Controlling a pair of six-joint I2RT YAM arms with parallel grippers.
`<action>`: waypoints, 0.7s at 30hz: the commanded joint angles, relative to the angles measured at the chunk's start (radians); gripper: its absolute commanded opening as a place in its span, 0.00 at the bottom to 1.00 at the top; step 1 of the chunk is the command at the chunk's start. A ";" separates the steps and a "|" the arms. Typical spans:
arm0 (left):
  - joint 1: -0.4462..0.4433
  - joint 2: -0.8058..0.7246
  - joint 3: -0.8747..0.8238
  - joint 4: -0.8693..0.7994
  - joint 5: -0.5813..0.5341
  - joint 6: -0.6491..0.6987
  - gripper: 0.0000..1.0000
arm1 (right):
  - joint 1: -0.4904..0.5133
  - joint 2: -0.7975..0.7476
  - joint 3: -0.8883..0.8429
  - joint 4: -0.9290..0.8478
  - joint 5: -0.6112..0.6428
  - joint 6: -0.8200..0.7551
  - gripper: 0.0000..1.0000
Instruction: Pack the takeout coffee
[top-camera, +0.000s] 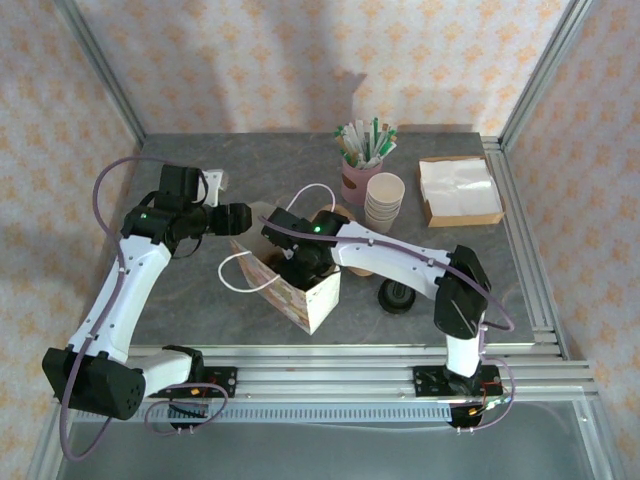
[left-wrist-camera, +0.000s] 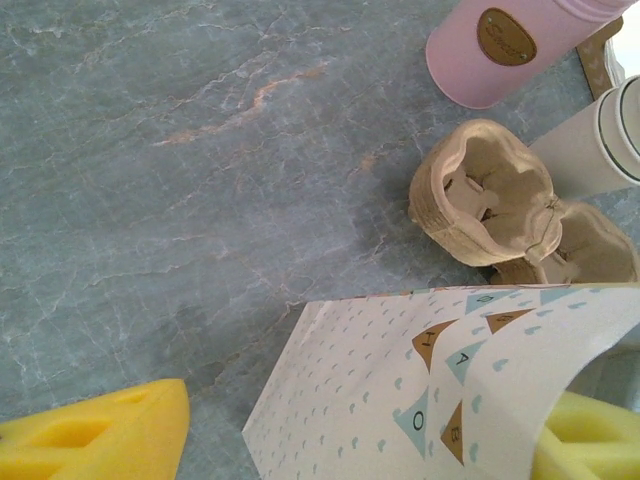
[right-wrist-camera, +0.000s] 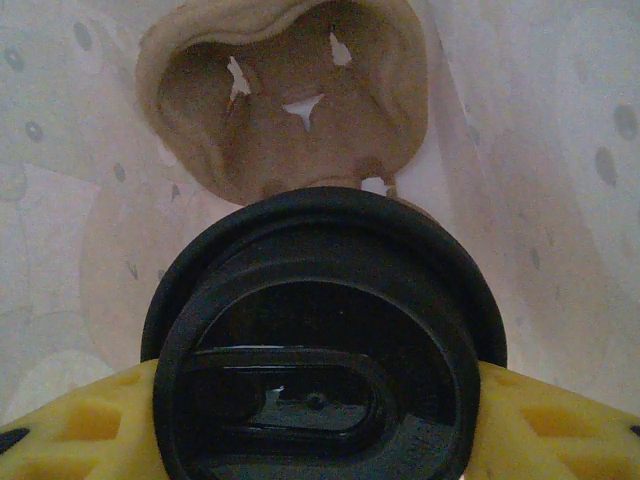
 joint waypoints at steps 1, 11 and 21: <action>-0.007 -0.017 0.025 -0.017 -0.035 -0.005 0.71 | 0.008 0.090 -0.032 -0.128 -0.034 -0.026 0.50; -0.010 -0.018 0.025 -0.011 -0.051 -0.006 0.71 | 0.021 0.122 -0.069 -0.156 -0.024 -0.043 0.50; -0.010 -0.018 0.027 -0.011 -0.061 -0.011 0.71 | 0.035 0.157 -0.112 -0.186 0.038 -0.046 0.50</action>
